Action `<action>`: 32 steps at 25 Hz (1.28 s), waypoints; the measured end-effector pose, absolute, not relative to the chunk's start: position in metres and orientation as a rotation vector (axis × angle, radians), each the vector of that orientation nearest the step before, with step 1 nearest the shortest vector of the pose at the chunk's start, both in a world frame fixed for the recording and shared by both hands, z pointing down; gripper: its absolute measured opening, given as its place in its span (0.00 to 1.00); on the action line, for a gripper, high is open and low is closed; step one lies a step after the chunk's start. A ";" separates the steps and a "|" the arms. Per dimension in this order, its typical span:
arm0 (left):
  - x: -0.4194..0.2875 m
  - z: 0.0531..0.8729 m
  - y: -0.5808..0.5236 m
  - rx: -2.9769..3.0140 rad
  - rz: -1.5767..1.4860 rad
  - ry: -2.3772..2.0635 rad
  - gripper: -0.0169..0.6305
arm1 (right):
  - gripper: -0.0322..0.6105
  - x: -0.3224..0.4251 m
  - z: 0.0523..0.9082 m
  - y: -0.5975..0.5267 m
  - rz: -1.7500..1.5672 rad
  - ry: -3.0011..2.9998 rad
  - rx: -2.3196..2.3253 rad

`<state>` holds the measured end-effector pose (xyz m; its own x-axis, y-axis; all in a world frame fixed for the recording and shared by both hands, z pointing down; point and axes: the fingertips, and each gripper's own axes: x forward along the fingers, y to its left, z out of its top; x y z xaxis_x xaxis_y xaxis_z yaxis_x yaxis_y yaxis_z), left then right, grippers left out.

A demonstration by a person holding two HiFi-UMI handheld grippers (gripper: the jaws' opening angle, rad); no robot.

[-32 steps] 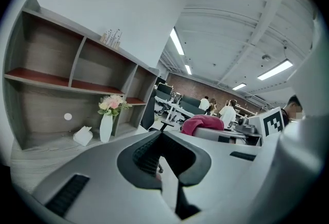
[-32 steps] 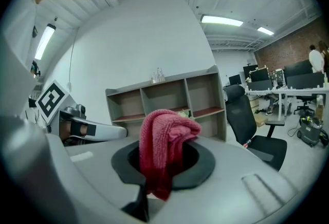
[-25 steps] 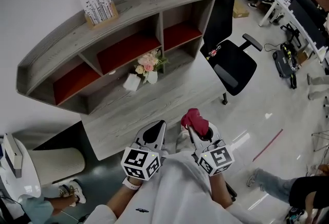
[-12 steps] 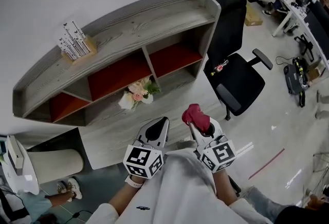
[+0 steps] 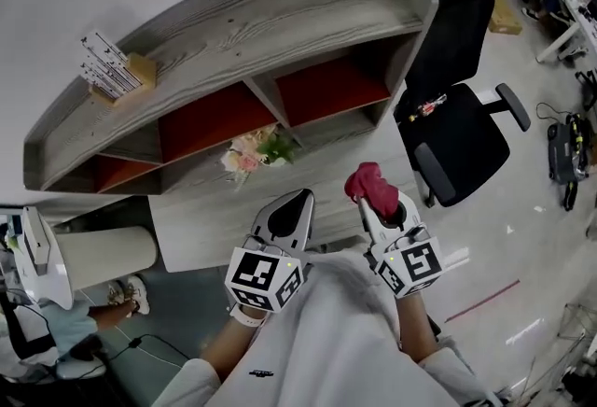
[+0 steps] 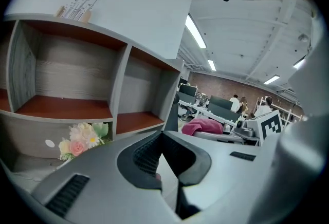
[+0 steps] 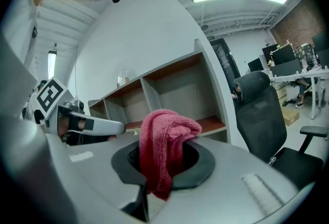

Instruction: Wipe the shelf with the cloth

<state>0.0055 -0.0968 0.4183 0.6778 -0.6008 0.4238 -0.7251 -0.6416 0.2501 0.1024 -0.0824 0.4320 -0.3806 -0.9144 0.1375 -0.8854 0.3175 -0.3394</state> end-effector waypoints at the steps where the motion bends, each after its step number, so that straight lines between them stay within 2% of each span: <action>1: 0.003 0.419 -0.098 2.483 0.427 -1.053 0.04 | 0.15 0.102 0.434 -0.084 -0.565 2.491 -1.692; 17: -0.018 0.425 -0.109 2.442 0.385 -1.126 0.04 | 0.15 0.068 0.427 -0.095 -0.455 2.656 -1.582; 27: -0.035 0.422 -0.147 2.411 0.321 -1.277 0.04 | 0.15 0.041 0.405 -0.157 -0.248 2.717 -1.486; 32: -0.037 0.423 -0.160 2.396 0.302 -1.319 0.04 | 0.15 0.033 0.414 -0.199 -0.268 2.708 -1.497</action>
